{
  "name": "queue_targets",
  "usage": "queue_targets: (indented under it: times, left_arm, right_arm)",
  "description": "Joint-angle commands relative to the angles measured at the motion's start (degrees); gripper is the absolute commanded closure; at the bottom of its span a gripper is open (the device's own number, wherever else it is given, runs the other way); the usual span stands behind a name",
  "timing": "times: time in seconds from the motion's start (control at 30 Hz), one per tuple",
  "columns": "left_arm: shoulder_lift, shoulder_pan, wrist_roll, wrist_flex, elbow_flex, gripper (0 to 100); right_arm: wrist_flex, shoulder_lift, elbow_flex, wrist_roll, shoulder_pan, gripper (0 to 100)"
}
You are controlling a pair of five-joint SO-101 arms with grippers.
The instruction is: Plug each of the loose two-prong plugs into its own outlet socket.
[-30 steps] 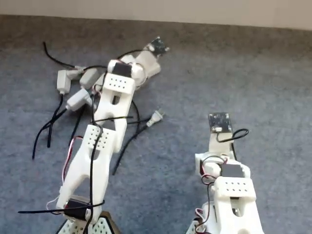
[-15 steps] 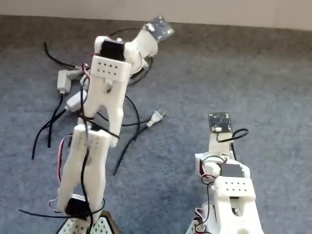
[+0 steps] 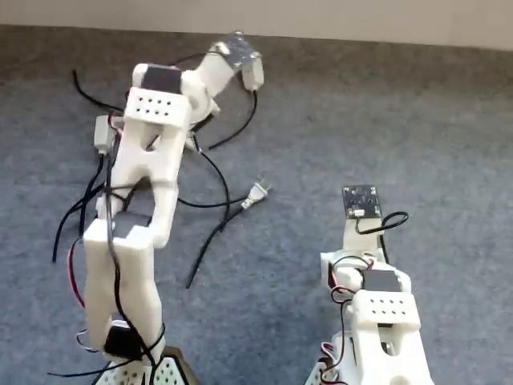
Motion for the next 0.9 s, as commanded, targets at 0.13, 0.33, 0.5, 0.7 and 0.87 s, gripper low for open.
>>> queue_targets:
  times: [0.13, 0.33, 0.5, 0.7, 0.87]
  left_arm:
    - [16.0, 1.9, 3.9, -7.6, -9.2, 88]
    - [24.1, 2.9, 3.9, -2.6, -20.4, 88]
    - [27.6, 3.5, 3.9, 1.2, -29.2, 88]
    - [31.1, 6.0, 3.9, 2.1, -33.0, 88]
    - [34.2, 7.0, 3.9, 0.9, -33.1, 88]
  right_arm:
    - [-0.9, -0.6, -0.2, 0.7, -0.5, 78.9]
    - [-0.9, -0.6, -0.2, 0.7, -0.5, 78.9]
    - [-0.9, -0.6, -0.2, 0.7, -0.5, 78.9]
    - [-0.9, -0.6, -0.2, 0.7, -0.5, 78.9]
    - [-0.9, -0.6, -0.2, 0.7, -0.5, 78.9]
